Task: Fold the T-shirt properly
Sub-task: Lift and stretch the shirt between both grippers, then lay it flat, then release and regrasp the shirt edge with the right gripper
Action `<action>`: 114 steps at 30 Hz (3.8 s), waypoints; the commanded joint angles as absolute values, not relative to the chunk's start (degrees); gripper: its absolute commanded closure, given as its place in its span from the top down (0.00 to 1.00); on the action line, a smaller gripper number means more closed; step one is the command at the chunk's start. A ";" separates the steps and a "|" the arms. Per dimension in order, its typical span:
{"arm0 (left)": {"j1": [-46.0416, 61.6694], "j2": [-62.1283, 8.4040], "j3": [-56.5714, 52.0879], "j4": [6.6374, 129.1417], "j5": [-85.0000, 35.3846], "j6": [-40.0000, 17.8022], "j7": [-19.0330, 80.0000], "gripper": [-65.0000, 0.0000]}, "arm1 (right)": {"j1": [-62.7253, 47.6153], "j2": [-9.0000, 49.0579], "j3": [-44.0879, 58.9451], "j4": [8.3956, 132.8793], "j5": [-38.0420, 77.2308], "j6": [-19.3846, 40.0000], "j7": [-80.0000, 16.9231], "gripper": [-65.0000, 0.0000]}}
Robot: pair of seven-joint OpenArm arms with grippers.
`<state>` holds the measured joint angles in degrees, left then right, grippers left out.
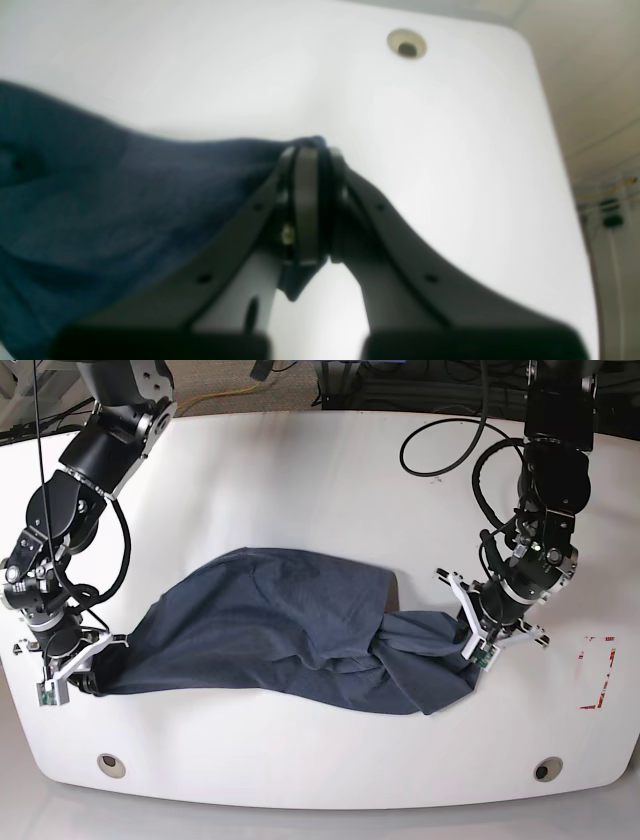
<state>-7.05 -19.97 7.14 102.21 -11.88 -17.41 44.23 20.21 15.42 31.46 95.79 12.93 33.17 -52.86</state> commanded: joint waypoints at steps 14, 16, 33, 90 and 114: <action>-27.82 -25.27 -4.88 109.23 -12.26 -16.84 51.82 0.00 | 47.34 22.20 18.86 96.75 13.76 33.01 -55.34 0.00; -30.73 -27.21 -5.14 108.88 -12.26 -16.84 51.82 0.00 | 50.68 22.99 17.27 96.66 13.76 33.01 -55.60 0.00; -23.87 -30.99 -5.32 110.81 -12.18 -24.84 55.25 0.00 | 38.11 21.67 24.04 97.01 14.37 33.54 -56.57 0.00; 17.36 -25.63 -7.78 113.10 -11.91 -24.92 52.35 0.00 | -13.85 -4.44 35.30 113.45 14.46 40.00 -67.38 0.76; 17.27 -25.54 -7.78 113.10 -11.91 -24.92 52.35 0.00 | -16.57 -6.55 22.20 112.48 13.85 40.00 -71.96 0.76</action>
